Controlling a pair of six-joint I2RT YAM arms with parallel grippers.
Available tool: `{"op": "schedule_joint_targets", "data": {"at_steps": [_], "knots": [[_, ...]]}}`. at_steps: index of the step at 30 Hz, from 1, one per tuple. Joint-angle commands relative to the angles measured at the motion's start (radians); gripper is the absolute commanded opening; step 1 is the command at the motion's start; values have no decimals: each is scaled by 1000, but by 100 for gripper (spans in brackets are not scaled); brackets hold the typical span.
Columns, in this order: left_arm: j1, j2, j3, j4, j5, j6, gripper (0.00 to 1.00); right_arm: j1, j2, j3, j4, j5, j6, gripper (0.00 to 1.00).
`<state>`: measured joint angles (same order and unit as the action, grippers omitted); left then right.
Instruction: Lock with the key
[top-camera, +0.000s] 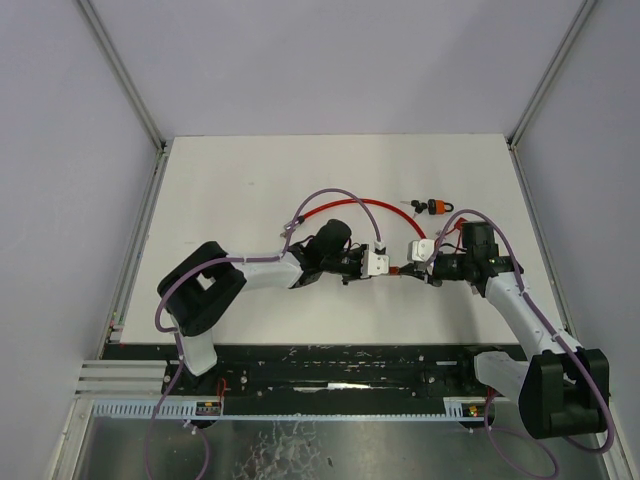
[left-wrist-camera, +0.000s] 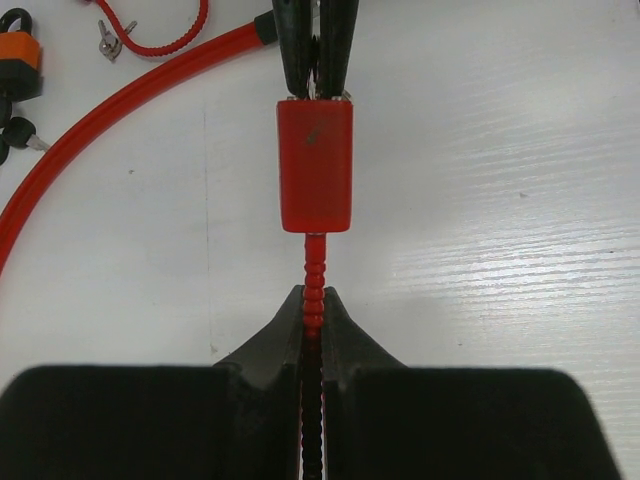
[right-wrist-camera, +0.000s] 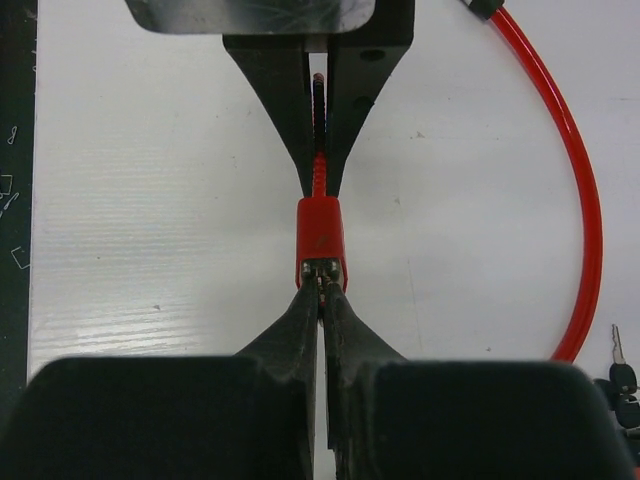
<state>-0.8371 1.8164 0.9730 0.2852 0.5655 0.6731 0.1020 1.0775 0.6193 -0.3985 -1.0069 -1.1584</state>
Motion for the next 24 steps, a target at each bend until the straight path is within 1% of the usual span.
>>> {"op": "schedule_joint_targets", "data": {"at_steps": [1, 4, 12, 17, 22, 24], "knots": [[5, -18, 7, 56, 10, 13, 0, 7, -18, 26, -71, 2, -58, 3], [2, -15, 10, 52, 10, 15, 0, 7, -11, 23, -56, 10, -35, 9], [0, -8, 16, 39, 0, 22, 0, 12, -1, 14, -28, 38, -13, 21], [0, -8, 16, 41, 5, 22, 0, 19, 4, 11, -25, 46, -15, 15], [-3, -4, 22, 34, 7, 24, 0, 30, 1, 1, -7, 21, -13, 15], [-1, -5, 21, 35, 13, 25, 0, 38, 1, -3, 4, 22, -12, 12]]}}
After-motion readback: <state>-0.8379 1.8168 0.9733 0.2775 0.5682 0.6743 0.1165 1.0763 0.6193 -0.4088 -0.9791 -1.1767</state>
